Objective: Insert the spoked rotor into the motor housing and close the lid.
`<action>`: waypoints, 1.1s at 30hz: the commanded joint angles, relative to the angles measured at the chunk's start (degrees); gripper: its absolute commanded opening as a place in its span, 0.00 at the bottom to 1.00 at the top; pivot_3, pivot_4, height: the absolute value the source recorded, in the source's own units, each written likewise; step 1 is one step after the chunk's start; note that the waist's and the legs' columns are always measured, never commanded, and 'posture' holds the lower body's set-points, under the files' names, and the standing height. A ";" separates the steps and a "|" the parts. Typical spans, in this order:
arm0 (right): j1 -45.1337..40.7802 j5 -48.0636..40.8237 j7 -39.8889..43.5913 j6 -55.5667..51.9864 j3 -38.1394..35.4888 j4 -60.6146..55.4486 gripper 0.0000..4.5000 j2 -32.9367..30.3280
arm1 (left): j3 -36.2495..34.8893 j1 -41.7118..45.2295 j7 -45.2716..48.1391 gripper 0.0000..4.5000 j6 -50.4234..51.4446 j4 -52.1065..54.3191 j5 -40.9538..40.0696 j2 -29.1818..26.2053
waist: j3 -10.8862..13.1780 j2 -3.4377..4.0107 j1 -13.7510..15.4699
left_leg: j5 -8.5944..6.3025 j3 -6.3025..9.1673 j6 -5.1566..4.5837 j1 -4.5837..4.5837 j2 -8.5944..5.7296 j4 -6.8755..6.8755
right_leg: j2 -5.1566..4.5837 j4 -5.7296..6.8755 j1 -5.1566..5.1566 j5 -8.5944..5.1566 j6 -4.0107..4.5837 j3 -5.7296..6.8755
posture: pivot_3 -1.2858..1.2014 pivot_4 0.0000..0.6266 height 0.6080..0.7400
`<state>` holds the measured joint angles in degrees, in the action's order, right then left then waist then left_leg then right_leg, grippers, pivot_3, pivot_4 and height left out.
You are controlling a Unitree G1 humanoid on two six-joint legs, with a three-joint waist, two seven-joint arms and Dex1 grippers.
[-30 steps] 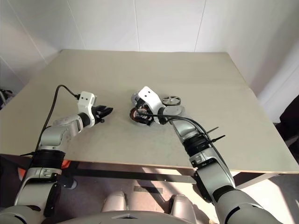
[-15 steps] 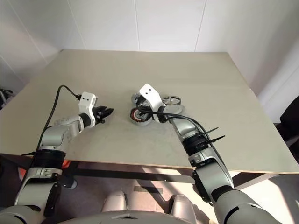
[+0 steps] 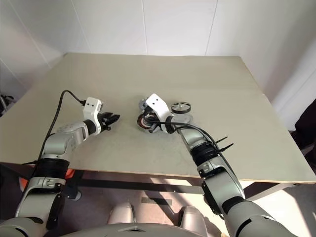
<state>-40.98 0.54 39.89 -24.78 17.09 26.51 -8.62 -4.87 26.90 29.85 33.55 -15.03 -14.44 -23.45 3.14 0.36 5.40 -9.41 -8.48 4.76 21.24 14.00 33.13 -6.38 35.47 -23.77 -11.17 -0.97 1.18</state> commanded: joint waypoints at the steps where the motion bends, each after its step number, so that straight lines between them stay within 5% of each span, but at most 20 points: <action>1: -0.96 -1.70 1.63 -0.83 -1.31 -5.44 0.01 -0.48 | -0.57 1.07 0.28 0.46 -0.86 1.27 -0.17 -0.50 | 0.00 0.01 0.00 | 0.00 0.00 0.00 0.01 0.00 0.00 | 0.00 0.00 0.00 0.00 0.00 0.00 | 0.52 0.00 1.00; 9: -3.65 -1.28 -0.90 -2.53 -5.55 -7.40 0.01 -4.14 | -0.44 0.95 0.30 0.46 -0.62 1.73 -0.33 -0.21 | 0.00 0.00 0.18 | 0.05 0.00 0.09 0.06 0.00 -0.03 | 0.01 -0.05 -0.03 0.00 0.01 0.01 | 0.52 0.00 1.00; 13: -5.22 -2.99 -7.04 -6.04 -13.40 -2.64 0.01 -7.80 | -0.29 0.55 0.09 0.46 -0.62 2.04 -0.39 0.29 | 0.01 0.00 0.18 | 0.07 0.00 0.11 0.05 -0.01 -0.02 | 0.00 -0.05 -0.02 0.00 0.01 0.00 | 0.52 0.00 1.00; 16: -4.39 -3.77 -9.71 -9.16 -18.04 -2.65 0.14 -11.67 | -0.22 0.21 0.07 0.46 -0.71 2.19 -0.49 0.85 | 0.01 0.00 0.28 | 0.08 0.00 0.13 0.06 -0.02 -0.02 | 0.00 -0.05 -0.01 0.00 0.01 0.00 | 0.52 0.00 1.00; 21: -1.19 -3.23 -8.97 -13.67 -19.86 -8.37 0.51 -20.02 | 0.26 0.41 0.34 0.46 -1.26 0.92 -0.29 1.94 | 0.01 0.00 0.25 | 0.07 0.00 0.12 0.09 -0.02 -0.05 | 0.02 -0.10 -0.05 0.00 0.00 0.00 | 0.52 0.00 1.00; 23: -0.40 -5.95 -8.00 -18.61 -21.61 -11.24 0.51 -21.11 | 0.73 0.79 0.55 0.46 -1.60 0.16 -0.08 2.38 | 0.01 0.01 0.01 | 0.06 -0.02 0.10 0.09 -0.02 -0.05 | 0.02 -0.13 -0.05 0.00 0.00 -0.01 | 0.52 0.00 1.00; 27: -2.11 -14.63 -11.01 -33.65 -31.35 -13.03 0.51 -16.75 | 1.59 1.56 0.93 0.46 -2.18 -0.96 0.29 3.21 | 0.01 0.02 -0.18 | 0.05 -0.05 0.08 -0.06 -0.02 -0.05 | 0.06 -0.06 -0.04 0.00 0.00 -0.12 | 0.52 0.00 1.00; 33: -10.64 -22.71 -29.17 -47.31 -54.67 -7.43 0.51 -3.75 | 1.96 1.86 1.23 0.46 -2.29 -1.32 0.40 3.34 | 0.02 0.07 0.08 | 0.10 -0.07 0.13 -0.10 -0.05 -0.04 | 0.06 0.19 -0.19 0.03 0.06 -0.25 | 0.52 0.00 1.00</action>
<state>-50.34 -20.39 14.96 -70.65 -33.69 18.99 -12.98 -2.50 27.25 30.90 32.23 -17.51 -14.06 -19.62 3.17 0.43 5.49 -9.29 -8.54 4.92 21.14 13.96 33.08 -6.32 35.66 -23.96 -11.13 -0.92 0.94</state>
